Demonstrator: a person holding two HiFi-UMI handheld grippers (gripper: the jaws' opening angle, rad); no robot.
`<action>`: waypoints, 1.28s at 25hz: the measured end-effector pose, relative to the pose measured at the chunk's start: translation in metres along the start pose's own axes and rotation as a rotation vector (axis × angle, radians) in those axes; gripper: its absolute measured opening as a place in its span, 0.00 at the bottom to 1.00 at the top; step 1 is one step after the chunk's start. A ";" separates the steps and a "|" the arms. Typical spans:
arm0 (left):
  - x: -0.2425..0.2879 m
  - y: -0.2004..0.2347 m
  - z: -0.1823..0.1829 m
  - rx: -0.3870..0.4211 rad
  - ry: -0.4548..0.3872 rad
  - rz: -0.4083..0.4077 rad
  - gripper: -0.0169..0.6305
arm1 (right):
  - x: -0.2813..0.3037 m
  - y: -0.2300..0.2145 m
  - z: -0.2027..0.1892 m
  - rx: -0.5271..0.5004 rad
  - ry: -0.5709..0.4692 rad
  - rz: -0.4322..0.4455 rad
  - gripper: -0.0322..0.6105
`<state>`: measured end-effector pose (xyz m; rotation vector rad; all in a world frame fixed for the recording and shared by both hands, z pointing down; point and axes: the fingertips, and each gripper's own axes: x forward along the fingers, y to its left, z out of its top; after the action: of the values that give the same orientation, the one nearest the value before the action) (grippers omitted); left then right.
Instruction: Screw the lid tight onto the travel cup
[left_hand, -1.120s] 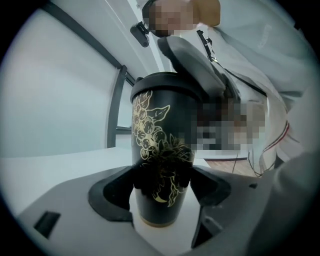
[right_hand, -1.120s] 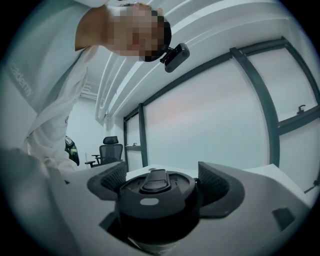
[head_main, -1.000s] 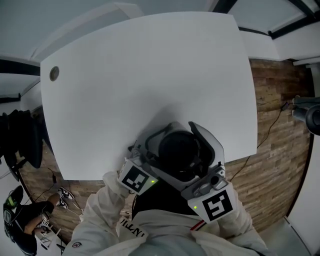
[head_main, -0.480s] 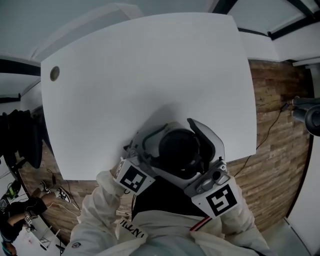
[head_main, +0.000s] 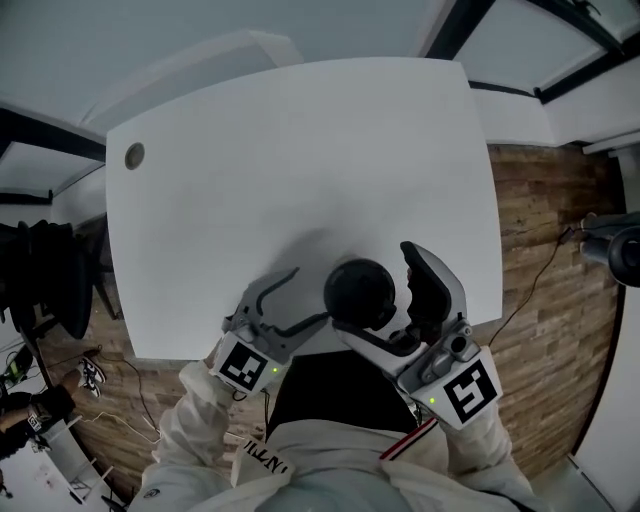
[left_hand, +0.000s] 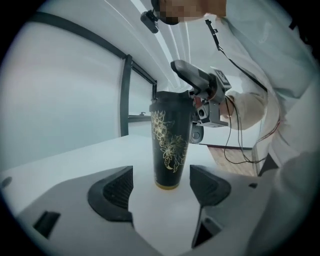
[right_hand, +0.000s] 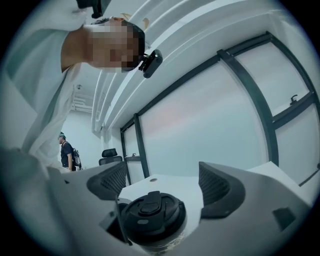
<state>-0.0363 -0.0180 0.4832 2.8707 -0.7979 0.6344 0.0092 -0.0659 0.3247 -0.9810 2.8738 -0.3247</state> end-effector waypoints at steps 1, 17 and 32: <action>-0.012 0.002 0.007 -0.013 -0.009 0.018 0.58 | -0.005 -0.001 0.007 -0.007 0.001 -0.016 0.79; -0.140 0.024 0.223 -0.096 -0.289 0.460 0.35 | -0.094 0.011 0.154 -0.075 -0.086 -0.360 0.42; -0.157 0.014 0.263 -0.121 -0.320 0.674 0.04 | -0.106 0.033 0.153 -0.079 -0.027 -0.434 0.08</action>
<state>-0.0694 -0.0079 0.1786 2.5868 -1.8096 0.1471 0.0967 -0.0014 0.1702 -1.6093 2.6430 -0.2230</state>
